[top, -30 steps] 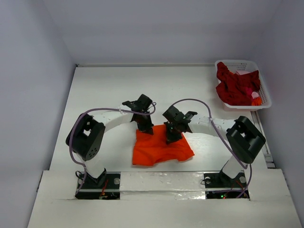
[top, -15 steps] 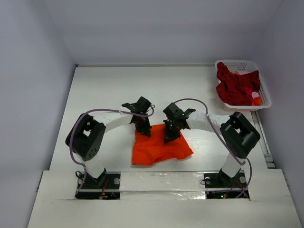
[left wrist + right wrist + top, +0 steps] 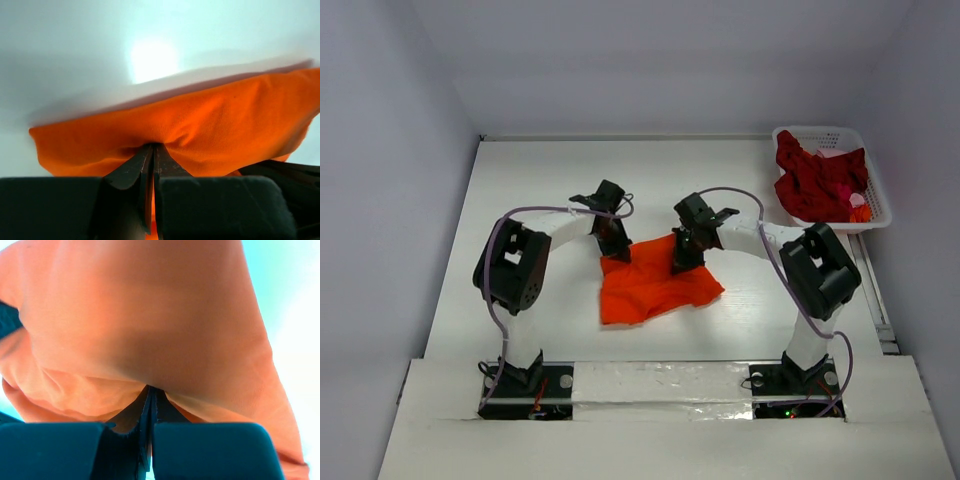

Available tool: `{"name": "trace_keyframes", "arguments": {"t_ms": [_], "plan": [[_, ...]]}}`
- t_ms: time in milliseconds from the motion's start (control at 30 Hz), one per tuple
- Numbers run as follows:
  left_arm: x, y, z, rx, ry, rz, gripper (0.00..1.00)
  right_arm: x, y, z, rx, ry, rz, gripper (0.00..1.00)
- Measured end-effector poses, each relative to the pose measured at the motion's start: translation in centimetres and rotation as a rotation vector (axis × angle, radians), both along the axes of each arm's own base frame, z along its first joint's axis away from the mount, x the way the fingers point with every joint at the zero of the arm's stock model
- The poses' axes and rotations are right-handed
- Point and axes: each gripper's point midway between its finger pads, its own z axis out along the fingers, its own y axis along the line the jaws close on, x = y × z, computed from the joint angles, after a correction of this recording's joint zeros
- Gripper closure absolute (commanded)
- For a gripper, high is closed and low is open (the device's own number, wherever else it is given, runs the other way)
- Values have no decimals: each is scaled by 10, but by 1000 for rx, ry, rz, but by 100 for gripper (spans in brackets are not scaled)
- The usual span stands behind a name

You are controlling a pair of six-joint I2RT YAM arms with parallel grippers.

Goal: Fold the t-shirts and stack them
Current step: Fold the tshirt

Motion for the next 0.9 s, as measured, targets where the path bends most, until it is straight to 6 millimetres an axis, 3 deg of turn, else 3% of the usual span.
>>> {"name": "trace_keyframes", "arguments": {"t_ms": [367, 533, 900], "plan": [[83, -9, 24, -22, -118, 8, 100, 46, 8, 7, -10, -49, 17, 100], [100, -10, 22, -22, -128, 10, 100, 63, 6, 11, -4, -53, 8, 100], [118, -2, 7, -9, -102, 25, 100, 108, 1, 16, 4, -80, -18, 100]]}}
